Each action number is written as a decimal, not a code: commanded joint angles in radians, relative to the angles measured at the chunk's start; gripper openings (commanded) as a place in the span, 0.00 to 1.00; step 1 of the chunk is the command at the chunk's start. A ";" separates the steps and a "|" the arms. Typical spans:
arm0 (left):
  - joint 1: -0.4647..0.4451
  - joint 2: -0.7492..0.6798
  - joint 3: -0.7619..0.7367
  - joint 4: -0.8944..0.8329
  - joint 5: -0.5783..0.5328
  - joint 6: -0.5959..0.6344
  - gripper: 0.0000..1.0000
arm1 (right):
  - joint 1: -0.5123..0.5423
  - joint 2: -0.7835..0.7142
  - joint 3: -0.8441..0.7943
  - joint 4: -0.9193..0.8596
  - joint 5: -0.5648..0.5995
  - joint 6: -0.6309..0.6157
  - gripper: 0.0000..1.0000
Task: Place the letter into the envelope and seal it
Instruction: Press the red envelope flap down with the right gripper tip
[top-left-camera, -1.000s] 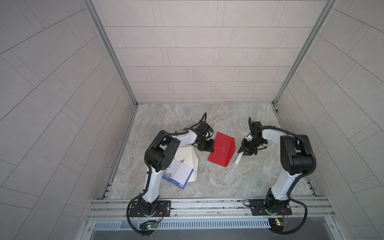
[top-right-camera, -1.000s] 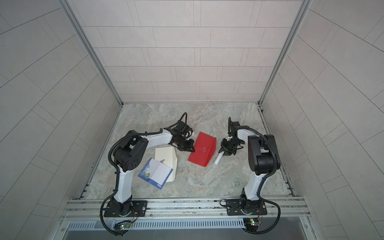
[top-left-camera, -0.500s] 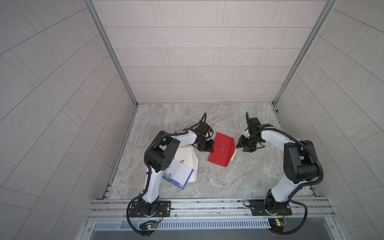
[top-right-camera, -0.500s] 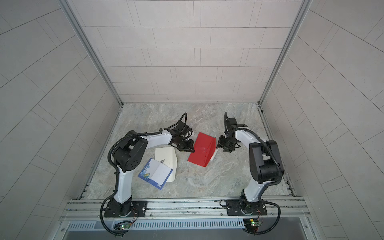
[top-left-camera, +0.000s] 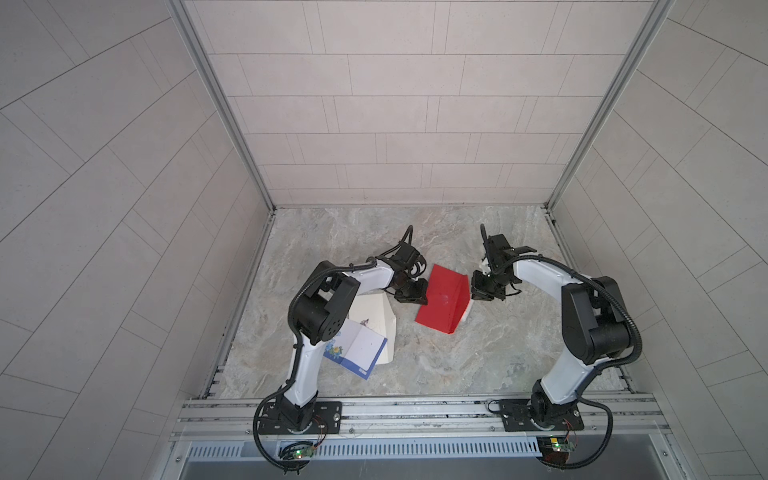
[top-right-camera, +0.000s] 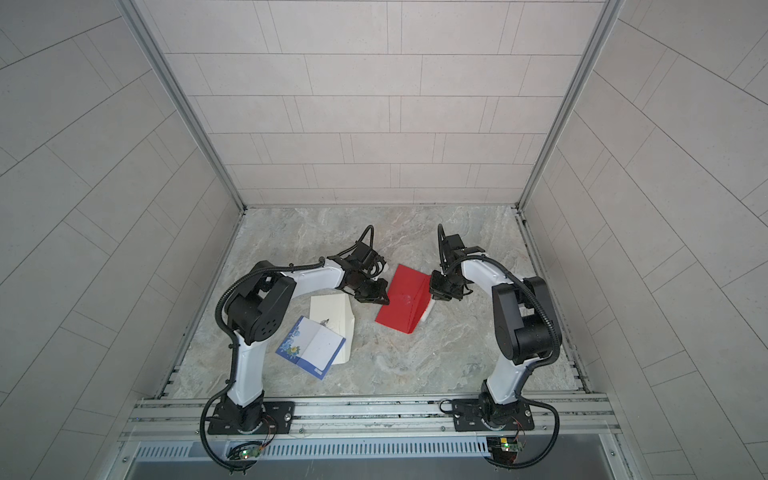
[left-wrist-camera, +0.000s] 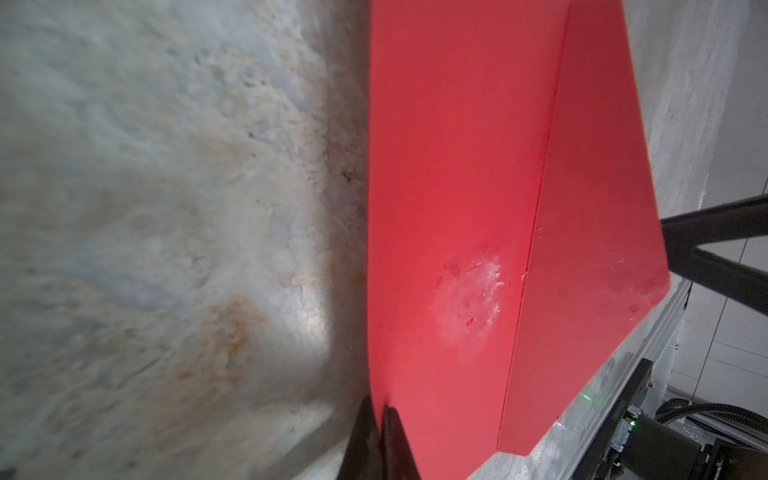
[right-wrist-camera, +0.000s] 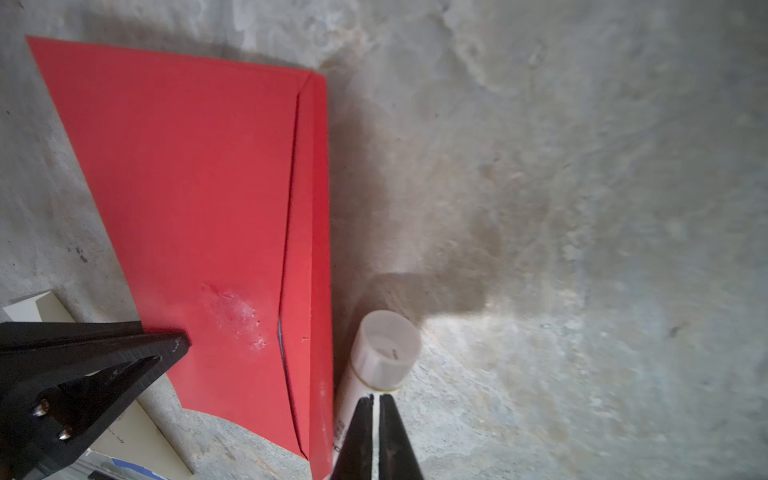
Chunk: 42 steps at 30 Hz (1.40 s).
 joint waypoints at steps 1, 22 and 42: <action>0.003 -0.021 -0.017 -0.024 -0.040 0.006 0.00 | 0.025 0.025 0.038 0.010 -0.012 0.010 0.10; 0.001 -0.018 -0.003 -0.041 -0.036 0.010 0.00 | 0.193 0.237 0.138 0.069 0.000 0.082 0.08; 0.001 -0.009 0.007 -0.048 -0.024 0.016 0.00 | 0.350 0.360 0.161 -0.011 0.234 0.088 0.09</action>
